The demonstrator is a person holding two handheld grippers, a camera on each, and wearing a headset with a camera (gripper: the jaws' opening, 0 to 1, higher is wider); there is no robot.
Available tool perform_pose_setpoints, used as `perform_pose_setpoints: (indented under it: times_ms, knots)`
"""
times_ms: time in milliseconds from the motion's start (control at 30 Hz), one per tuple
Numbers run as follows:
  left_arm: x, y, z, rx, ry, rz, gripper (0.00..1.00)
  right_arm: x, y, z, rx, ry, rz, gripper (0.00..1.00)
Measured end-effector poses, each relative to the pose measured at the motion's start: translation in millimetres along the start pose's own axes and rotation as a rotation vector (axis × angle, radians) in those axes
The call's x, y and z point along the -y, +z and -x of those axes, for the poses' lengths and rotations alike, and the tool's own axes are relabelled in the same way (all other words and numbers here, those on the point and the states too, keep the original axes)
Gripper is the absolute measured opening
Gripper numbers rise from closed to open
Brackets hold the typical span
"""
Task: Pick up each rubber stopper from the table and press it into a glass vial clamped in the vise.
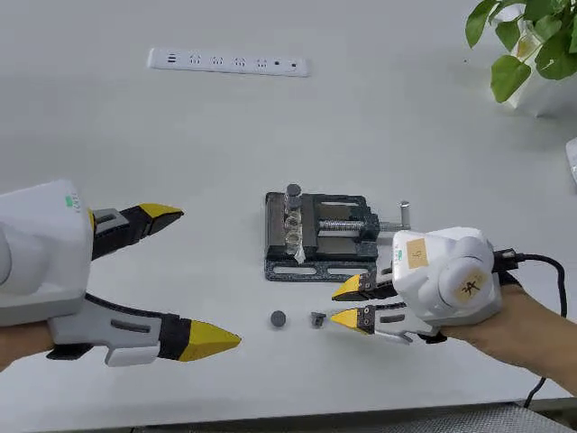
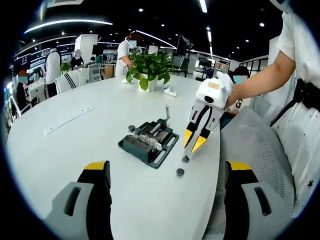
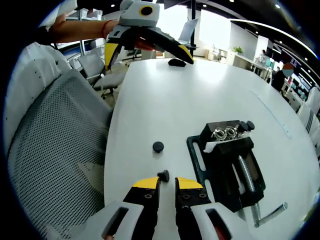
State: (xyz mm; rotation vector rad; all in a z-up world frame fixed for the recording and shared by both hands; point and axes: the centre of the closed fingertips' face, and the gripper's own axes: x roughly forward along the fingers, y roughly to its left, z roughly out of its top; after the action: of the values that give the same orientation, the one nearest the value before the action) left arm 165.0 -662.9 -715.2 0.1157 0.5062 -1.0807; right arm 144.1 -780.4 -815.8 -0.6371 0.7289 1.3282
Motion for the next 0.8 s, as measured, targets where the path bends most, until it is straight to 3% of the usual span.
perform_pose_setpoints:
  times_ms: [367, 800]
  knots:
    - [0.6, 0.2, -1.7, 0.0, -0.005, 0.002, 0.94, -3.5, -4.7, -12.0, -0.059, 0.022, 0.091, 0.03]
    - [-1.2, 1.1, -0.7, 0.004, -0.001, 0.004, 0.93, -4.2, -6.3, -15.7, -0.085, 0.035, 0.122, 0.0]
